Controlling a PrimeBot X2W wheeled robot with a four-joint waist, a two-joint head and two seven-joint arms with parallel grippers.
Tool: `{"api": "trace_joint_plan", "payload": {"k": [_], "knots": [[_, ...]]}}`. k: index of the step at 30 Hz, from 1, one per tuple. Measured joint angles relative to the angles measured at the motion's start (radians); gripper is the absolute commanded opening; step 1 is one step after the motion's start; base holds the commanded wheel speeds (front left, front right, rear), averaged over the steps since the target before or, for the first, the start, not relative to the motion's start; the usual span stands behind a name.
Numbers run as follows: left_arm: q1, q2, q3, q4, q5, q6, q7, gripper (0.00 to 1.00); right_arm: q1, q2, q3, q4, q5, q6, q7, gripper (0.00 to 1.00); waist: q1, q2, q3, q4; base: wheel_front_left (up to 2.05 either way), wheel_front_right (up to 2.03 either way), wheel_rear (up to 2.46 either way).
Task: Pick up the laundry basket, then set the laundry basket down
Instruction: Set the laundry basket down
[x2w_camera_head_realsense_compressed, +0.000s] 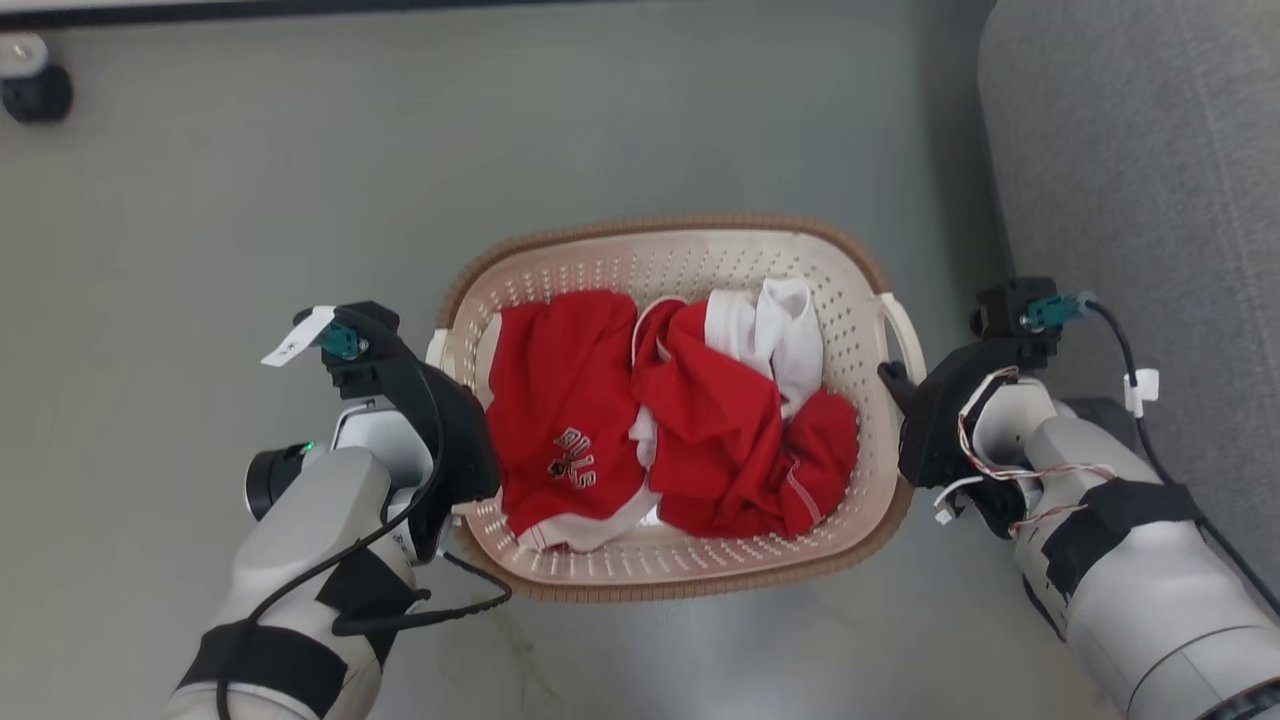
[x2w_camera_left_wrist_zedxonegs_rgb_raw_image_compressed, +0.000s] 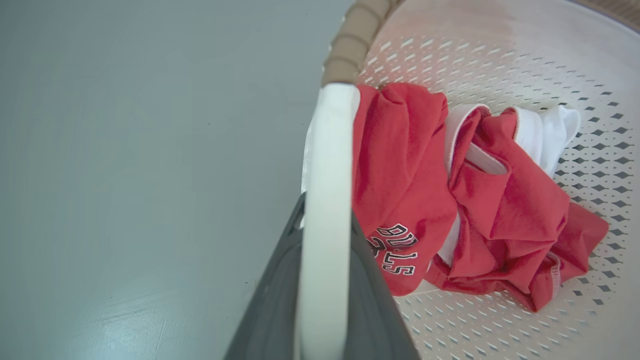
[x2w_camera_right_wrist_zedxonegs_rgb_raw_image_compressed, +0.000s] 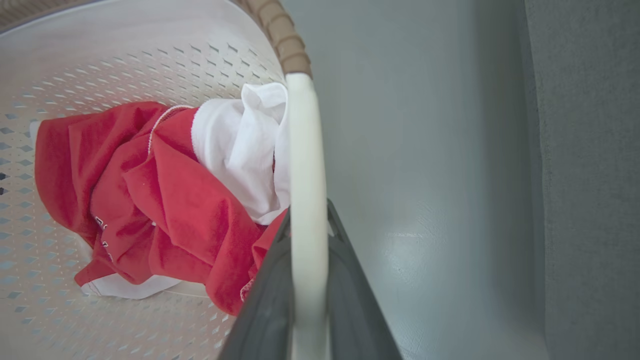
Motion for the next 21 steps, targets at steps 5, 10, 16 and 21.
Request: {"api": "trace_joint_plan", "payload": {"k": [5, 10, 16, 21], "knots": [[-0.031, 0.000, -0.010, -0.011, 0.002, 0.007, -0.034, 0.00, -0.033, -0.010, 0.011, -0.009, -0.007, 0.000, -0.027, 0.00, 0.0000, 0.0000, 0.075, 0.003, 0.00, 0.00, 0.00], [-0.065, 0.002, -0.018, -0.017, 0.019, 0.013, -0.069, 0.00, -0.066, -0.019, 0.023, -0.023, -0.026, 0.000, -0.058, 0.00, -0.0001, -0.0001, 0.150, 0.007, 0.00, 0.00, 0.00], [-0.087, 0.005, -0.031, -0.024, 0.028, 0.017, -0.115, 0.00, -0.091, -0.024, 0.045, -0.029, -0.043, -0.001, -0.095, 0.00, 0.0000, -0.0001, 0.234, 0.013, 0.00, 0.00, 0.00], [-0.096, 0.007, -0.040, -0.025, 0.029, 0.025, -0.155, 0.00, -0.097, -0.025, 0.061, -0.035, -0.051, -0.002, -0.132, 0.00, -0.0001, -0.0001, 0.290, 0.018, 0.00, 0.00, 0.00]]}}
